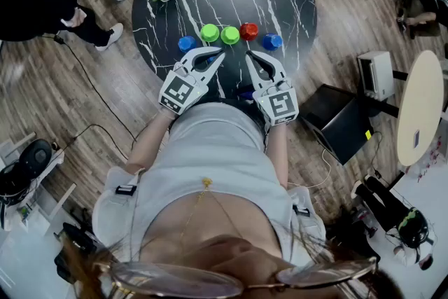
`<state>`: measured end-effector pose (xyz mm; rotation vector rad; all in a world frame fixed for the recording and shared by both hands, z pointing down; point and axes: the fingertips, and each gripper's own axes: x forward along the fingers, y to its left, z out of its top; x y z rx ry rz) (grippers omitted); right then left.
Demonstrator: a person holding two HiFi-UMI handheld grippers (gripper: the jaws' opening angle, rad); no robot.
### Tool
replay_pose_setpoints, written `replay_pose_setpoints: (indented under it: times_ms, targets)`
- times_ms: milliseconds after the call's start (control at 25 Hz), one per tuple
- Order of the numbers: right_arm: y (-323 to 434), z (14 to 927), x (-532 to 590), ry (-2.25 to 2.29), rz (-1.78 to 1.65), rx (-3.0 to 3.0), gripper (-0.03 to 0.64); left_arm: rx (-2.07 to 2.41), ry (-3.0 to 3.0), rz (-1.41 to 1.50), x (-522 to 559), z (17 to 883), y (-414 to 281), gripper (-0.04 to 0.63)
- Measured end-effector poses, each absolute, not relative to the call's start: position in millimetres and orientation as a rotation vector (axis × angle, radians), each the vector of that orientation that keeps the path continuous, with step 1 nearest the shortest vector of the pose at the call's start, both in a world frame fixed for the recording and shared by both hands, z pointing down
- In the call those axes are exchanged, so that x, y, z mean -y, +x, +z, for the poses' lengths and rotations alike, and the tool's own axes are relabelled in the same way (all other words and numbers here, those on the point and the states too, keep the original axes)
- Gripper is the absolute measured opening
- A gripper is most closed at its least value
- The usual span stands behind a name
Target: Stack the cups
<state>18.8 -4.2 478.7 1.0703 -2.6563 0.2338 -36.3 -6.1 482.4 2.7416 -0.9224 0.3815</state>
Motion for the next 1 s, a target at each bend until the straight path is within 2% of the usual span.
replay_pose_setpoints:
  times_ms: [280,440,600,1000]
  targets:
    - [19.5,467.7,16.5,1.11,0.2,2.652,0.021,0.969,2.732,0.4,12.2,489.9,-46.3,0.031]
    - [16.4,468.1,18.2,1.109,0.208,2.651,0.067,0.985,2.701,0.468,15.9,505.6,-56.3,0.035]
    - [14.1,476.6,15.2,1.103,0.224,2.665,0.075,1.01,2.64,0.538,21.4,528.3,-71.8,0.102]
    - [14.1,480.0,16.6,1.139,0.232,2.644,0.078,1.099,2.473,0.74,32.9,588.2,-120.4,0.173]
